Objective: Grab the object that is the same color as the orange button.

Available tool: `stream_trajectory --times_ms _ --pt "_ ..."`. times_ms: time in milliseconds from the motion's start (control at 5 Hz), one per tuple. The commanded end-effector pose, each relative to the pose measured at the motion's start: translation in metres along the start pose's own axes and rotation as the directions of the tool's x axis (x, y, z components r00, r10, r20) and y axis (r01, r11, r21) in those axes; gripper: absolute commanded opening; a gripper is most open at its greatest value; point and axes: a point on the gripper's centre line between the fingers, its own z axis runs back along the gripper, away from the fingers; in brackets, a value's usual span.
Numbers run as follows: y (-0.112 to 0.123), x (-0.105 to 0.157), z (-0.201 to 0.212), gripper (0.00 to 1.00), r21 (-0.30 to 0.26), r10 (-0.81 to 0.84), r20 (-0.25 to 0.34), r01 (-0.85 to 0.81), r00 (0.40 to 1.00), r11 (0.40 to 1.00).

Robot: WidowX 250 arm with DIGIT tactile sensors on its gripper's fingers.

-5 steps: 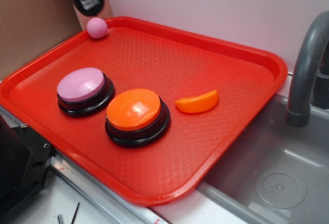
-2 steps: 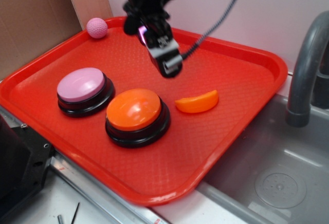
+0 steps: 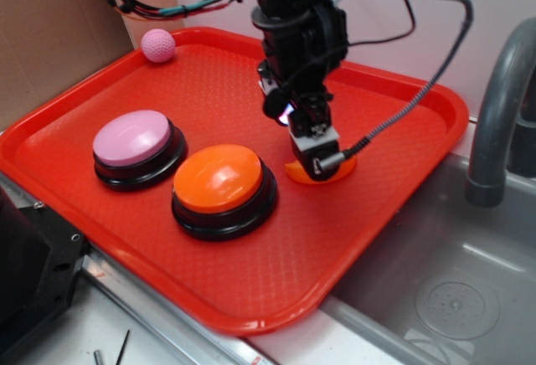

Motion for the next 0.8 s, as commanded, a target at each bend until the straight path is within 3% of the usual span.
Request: stream_trajectory --times_ms 0,200,400,600 --pt "-0.0129 0.0182 -0.0152 1.00 -0.002 -0.076 0.016 0.076 0.997 0.997" --pt "-0.0153 0.0185 -0.0200 0.78 0.010 -0.100 0.016 0.099 0.995 0.995" --pt "-0.0169 0.0155 -0.0238 0.00 0.008 -0.097 0.026 0.097 0.995 0.995" --pt "-0.0161 0.0136 -0.0220 0.00 0.012 -0.095 0.028 0.094 0.995 0.995"
